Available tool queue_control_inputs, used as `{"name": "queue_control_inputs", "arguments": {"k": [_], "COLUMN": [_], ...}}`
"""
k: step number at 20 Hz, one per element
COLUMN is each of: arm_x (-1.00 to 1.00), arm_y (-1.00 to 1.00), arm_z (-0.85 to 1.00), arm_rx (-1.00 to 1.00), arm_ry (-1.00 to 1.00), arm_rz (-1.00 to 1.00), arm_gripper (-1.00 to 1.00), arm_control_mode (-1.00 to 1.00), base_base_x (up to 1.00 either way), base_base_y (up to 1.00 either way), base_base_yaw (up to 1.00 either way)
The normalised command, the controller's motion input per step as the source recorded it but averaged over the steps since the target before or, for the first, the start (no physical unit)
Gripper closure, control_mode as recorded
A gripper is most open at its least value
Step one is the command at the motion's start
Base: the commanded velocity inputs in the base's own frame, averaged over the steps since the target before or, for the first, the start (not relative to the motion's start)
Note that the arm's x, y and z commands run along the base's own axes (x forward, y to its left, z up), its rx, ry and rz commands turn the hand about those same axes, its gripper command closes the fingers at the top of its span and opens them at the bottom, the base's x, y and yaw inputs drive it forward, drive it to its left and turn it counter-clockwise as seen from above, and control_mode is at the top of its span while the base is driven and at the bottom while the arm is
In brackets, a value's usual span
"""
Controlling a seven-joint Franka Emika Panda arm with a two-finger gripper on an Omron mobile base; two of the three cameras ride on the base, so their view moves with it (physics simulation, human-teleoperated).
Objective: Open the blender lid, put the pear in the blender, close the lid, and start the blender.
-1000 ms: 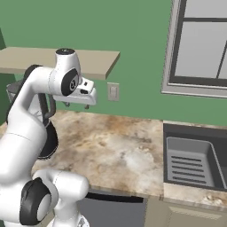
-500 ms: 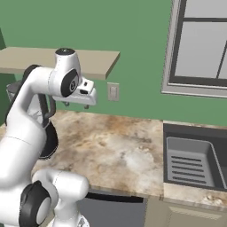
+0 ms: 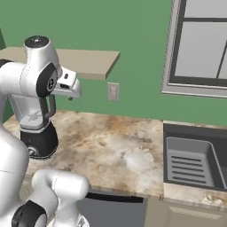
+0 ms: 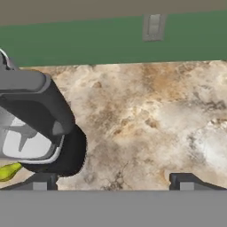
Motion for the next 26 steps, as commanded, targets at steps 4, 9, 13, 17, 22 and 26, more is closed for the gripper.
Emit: {"name": "queue_control_inputs", "arguments": {"k": [4,9,13,17,22,26], "arm_x": [-0.09,0.06,0.32,0.44,0.3,0.25], "arm_y": [1.0,1.0,0.67,0.49,0.43,0.28], "arm_z": [0.63,0.15,0.0,0.0,-0.03,-0.21], "arm_rx": [-0.03,-0.05,0.0,0.0,0.0,0.0], "arm_ry": [-0.03,0.01,0.09,0.04,0.0,0.0], "arm_rz": [0.0,0.0,0.0,0.0,0.01,0.01], "arm_gripper": [-1.0,-1.0,-1.0,-1.0,-1.0,-1.0], "arm_control_mode": [-1.0,-1.0,-1.0,-1.0,-1.0,-1.0], "base_base_x": [0.0,0.0,0.0,0.0,0.0,0.0], "base_base_y": [0.0,0.0,0.0,0.0,0.0,0.0], "base_base_yaw": [0.0,0.0,0.0,0.0,0.0,0.0]}}
